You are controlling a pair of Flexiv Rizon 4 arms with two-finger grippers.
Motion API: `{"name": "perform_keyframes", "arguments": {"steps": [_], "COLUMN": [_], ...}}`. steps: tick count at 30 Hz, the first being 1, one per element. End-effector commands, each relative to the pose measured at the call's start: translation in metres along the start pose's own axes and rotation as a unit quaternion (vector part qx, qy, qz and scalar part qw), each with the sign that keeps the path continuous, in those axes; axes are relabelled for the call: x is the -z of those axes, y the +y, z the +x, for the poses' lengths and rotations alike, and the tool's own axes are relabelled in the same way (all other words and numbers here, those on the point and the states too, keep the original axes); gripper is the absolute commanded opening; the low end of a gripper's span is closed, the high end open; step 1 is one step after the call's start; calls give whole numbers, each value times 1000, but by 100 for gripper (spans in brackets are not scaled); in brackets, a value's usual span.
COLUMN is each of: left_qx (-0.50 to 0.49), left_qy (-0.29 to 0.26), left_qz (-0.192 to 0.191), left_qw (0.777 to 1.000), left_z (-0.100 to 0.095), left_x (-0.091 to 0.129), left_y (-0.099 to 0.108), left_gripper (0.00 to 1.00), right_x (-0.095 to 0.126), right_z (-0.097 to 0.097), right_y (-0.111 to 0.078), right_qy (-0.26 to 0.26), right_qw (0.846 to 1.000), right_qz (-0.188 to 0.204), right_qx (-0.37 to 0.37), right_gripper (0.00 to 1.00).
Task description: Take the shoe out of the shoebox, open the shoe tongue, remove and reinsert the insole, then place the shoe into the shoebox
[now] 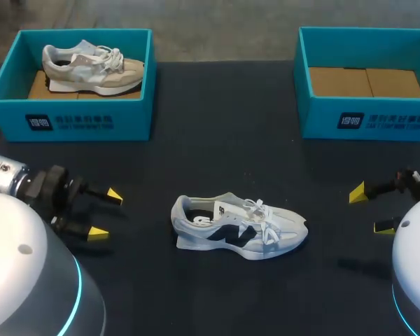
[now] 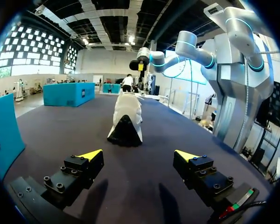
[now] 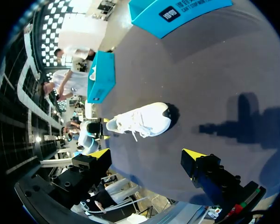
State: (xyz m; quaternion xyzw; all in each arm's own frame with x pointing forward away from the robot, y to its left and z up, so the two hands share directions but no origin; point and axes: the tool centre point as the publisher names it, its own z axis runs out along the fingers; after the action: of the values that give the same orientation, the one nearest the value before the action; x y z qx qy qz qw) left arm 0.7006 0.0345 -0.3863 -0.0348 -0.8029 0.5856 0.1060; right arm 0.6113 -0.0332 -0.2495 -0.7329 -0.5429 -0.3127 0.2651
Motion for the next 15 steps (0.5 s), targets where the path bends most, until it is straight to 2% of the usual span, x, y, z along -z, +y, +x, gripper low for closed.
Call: {"name": "perform_keyframes", "arguments": {"steps": [1,4,9,15], "left_qx": [0,0,6,1], "left_qy": [-1,-1,-9,-13], "left_qz": [-1,-1,27,14], "left_qw": [1000,1000,1000,1000], "left_z": [1,1,-4,-7], "left_x": [0,0,-11,-31], "left_y": [0,0,-12,-19], "left_gripper": [100,100,100,100], "right_x": [0,0,0,0], "right_z": [0,0,0,0], "right_y": [-2,-2,-2,-2], "right_qy": [-2,-2,-2,-2], "right_qw": [1000,1000,1000,1000], "right_qz": [-1,-1,-1,-1], "right_qx": [0,0,0,0], "right_gripper": [100,100,100,100]}}
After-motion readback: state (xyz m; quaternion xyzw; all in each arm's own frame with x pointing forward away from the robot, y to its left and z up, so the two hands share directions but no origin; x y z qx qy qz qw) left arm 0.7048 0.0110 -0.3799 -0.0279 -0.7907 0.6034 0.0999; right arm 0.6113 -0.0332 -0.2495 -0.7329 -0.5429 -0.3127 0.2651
